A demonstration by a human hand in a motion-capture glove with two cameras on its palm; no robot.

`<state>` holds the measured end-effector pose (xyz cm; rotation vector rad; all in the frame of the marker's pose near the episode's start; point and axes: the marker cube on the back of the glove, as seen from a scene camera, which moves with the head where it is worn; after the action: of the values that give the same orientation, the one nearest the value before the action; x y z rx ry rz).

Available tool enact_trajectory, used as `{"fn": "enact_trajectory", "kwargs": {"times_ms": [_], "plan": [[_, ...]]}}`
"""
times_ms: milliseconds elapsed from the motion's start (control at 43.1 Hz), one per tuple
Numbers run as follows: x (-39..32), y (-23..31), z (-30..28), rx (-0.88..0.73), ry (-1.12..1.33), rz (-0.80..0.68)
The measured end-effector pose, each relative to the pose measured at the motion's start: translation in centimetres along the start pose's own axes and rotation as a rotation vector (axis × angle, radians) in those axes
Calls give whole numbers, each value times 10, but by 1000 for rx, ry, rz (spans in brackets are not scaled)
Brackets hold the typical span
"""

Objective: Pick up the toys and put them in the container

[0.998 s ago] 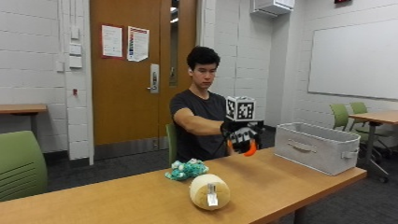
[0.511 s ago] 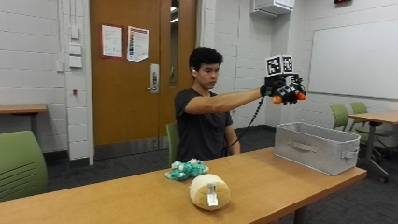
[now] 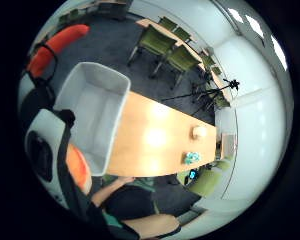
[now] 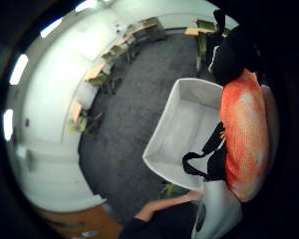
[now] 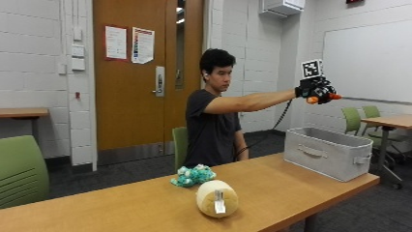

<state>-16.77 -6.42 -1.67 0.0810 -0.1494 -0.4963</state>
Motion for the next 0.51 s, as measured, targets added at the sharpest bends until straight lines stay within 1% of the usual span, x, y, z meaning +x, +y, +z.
{"fn": "enact_trajectory", "kwargs": {"times_ms": [46, 93, 186, 279, 302, 348, 395, 511], "plan": [[-5, -2, 7, 2, 48, -79], [-12, -6, 12, 4, 48, -78], [-30, -13, 18, -4, -9, 31], [-17, -21, 31, -11, 189, 176], [-19, -23, 32, -10, 167, 207], [-31, -27, 34, -3, 48, 233], [-38, -29, 36, -2, -22, 220], [-33, -23, 50, -83, -33, 128]]}}
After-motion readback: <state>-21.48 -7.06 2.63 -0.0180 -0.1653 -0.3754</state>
